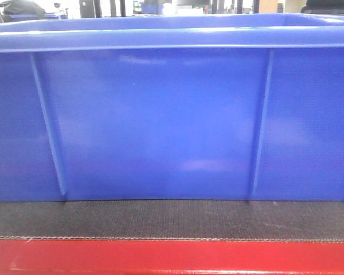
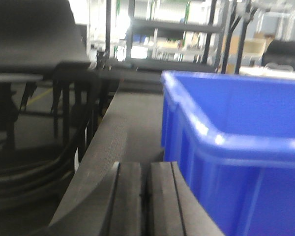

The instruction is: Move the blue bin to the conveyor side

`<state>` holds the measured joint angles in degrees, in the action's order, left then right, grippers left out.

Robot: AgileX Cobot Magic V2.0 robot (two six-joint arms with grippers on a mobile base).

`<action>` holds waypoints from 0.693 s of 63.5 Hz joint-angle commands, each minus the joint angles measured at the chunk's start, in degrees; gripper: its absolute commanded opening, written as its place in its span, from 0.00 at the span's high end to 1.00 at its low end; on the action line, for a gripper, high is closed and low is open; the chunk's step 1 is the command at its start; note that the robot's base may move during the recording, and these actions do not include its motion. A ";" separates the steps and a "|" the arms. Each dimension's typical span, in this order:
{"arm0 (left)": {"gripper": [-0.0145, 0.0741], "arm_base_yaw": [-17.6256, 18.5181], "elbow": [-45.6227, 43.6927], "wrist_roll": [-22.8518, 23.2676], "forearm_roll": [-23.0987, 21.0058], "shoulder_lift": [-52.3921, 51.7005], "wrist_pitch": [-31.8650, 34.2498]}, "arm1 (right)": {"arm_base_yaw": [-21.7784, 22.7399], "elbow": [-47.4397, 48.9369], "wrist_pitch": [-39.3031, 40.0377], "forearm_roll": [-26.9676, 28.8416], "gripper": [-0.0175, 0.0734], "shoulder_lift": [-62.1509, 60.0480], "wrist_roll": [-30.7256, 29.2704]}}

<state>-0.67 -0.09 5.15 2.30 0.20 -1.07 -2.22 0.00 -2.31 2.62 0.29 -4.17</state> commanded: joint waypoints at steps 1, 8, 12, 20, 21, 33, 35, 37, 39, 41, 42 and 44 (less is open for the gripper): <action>0.82 -0.17 0.09 -0.42 0.63 -0.20 0.01 | 0.33 0.00 1.30 -0.47 0.90 -0.29 -0.20; 0.82 -0.17 0.09 -0.42 1.62 -0.20 -1.43 | 0.33 0.00 1.30 -0.47 0.90 -0.29 -0.20; 0.82 -0.17 0.09 -0.42 1.62 -0.20 -1.92 | 0.33 0.00 1.30 -0.47 0.90 -0.29 -0.20; 0.82 -0.17 0.09 -0.42 1.62 -0.20 -1.75 | 0.33 0.00 1.30 -0.47 0.90 -0.29 -0.20; 0.82 -0.17 0.09 -0.42 1.62 -0.20 -1.55 | 0.33 0.00 1.30 -0.47 0.90 -0.29 -0.20; 0.82 -0.17 0.09 -0.42 1.62 -0.20 -1.14 | 0.33 0.00 1.30 -0.47 0.90 -0.29 -0.20; 0.82 -0.17 0.09 -0.42 1.62 -0.20 -1.14 | 0.33 0.00 1.30 -0.47 0.90 -0.29 -0.20; 0.82 -0.17 0.09 -0.42 1.62 -0.20 -1.14 | 0.33 0.00 1.30 -0.47 0.90 -0.29 -0.20; 0.82 -0.17 0.09 -0.42 1.62 -0.20 -1.14 | 0.33 0.00 1.30 -0.47 0.90 -0.29 -0.20; 0.82 -0.17 0.09 -0.42 1.62 -0.20 -1.14 | 0.33 0.00 1.30 -0.47 0.90 -0.29 -0.20; 0.82 -0.17 0.09 -0.42 1.62 -0.20 -1.14 | 0.33 0.00 1.30 -0.47 0.90 -0.29 -0.20; 0.82 -0.17 0.09 -0.42 1.62 -0.20 -1.14 | 0.33 0.00 1.30 -0.47 0.90 -0.29 -0.20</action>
<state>-0.67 0.10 4.93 3.69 0.20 -3.60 -2.22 0.00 -2.31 2.62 0.16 -4.17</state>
